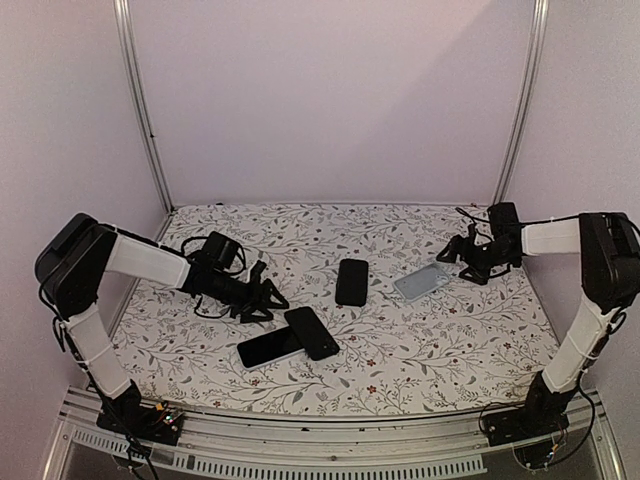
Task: Take the phone out of the phone case
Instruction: Place the phone case at the center of the board, then pick up the phone from the center of the board.
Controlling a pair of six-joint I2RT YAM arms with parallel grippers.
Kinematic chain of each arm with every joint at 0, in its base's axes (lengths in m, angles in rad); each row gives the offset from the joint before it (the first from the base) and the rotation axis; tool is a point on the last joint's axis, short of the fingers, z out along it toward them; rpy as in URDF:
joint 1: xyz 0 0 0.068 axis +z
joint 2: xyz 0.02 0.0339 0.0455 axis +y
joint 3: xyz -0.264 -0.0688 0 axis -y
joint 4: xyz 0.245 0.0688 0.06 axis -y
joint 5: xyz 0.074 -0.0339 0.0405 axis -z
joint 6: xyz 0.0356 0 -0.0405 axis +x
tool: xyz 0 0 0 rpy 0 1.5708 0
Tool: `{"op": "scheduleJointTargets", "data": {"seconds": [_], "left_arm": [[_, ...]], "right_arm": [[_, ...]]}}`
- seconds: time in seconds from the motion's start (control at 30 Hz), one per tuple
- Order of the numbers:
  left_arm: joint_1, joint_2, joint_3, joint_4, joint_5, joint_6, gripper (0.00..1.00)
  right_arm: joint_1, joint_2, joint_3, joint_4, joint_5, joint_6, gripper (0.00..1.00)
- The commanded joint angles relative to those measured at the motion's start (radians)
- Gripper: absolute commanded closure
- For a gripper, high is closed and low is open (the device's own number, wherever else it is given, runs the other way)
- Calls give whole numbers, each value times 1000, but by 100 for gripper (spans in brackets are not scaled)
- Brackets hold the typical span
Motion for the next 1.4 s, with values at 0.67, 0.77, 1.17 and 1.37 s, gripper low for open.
{"op": "scheduleJointTargets", "data": {"seconds": [0.67, 0.77, 1.17, 1.37], "left_arm": [[-40, 100, -42, 214, 97, -151, 51], [-42, 111, -44, 233, 106, -165, 56], [-41, 153, -43, 325, 115, -243, 82], [-30, 139, -25, 340, 118, -255, 100]], "right_arm": [[67, -113, -32, 136, 21, 56, 1], [73, -104, -25, 143, 12, 59, 1], [107, -78, -13, 180, -22, 76, 1], [116, -74, -17, 186, -28, 79, 1]]}}
